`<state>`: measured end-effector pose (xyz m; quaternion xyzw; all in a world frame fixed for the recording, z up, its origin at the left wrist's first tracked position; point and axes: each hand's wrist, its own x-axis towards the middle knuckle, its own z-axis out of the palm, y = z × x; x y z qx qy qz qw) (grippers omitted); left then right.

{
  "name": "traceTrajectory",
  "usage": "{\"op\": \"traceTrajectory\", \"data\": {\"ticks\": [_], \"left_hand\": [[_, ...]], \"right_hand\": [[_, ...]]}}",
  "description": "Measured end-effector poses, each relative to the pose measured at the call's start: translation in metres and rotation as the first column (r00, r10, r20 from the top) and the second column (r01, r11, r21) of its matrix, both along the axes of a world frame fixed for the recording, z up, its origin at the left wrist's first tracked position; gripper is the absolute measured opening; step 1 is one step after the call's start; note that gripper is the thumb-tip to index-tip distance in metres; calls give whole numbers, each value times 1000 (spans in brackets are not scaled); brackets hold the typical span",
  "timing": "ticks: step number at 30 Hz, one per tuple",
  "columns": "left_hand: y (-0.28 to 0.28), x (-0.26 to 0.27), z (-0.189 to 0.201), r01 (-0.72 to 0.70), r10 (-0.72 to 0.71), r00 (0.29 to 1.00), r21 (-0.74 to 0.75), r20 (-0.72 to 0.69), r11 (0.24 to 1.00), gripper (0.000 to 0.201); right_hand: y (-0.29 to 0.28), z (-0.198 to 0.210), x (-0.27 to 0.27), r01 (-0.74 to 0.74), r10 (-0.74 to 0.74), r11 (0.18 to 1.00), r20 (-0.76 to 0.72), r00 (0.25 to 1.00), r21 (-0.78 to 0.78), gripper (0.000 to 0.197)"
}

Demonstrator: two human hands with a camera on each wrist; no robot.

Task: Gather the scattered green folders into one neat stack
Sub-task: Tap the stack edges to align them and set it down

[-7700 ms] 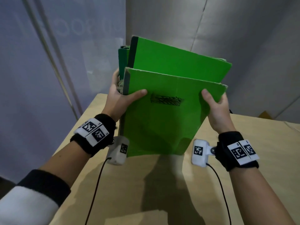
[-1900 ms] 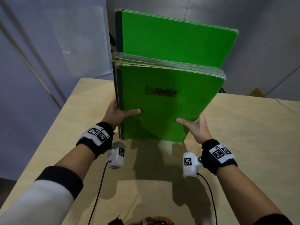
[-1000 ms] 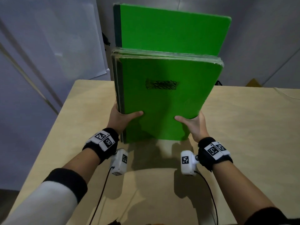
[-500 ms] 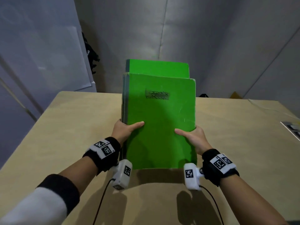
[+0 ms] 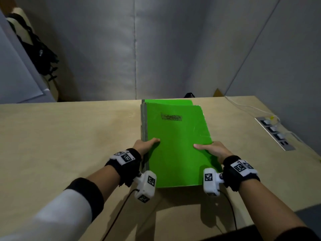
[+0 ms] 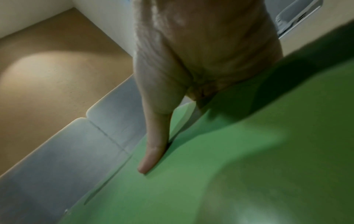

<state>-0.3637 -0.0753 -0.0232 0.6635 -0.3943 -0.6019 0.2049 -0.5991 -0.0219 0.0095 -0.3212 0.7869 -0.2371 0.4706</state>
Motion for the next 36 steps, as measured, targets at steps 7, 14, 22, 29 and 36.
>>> {"op": "traceTrajectory", "data": {"ticks": [7, 14, 22, 29, 36], "left_hand": [[-25, -66, -1, 26, -24, 999, 51, -43, 998, 82], [-55, -103, -3, 59, -51, 995, 90, -88, 994, 81], [-67, -130, -6, 142, -136, 989, 103, -62, 985, 72], [-82, -145, -9, 144, -140, 990, 153, -34, 978, 78], [-85, -148, -10, 261, -270, 961, 128, 62, 957, 64]], "right_hand": [[-43, 10, -64, -13, 23, 997, -120, 993, 79, 88], [-81, 5, -103, 14, 8, 987, -138, 990, 162, 90], [-92, -15, -129, 69, -38, 970, -134, 990, 233, 85], [-107, -20, -141, 40, 3, 974, -188, 982, 224, 70], [-114, -26, -150, -9, 59, 977, -234, 970, 212, 57]]}}
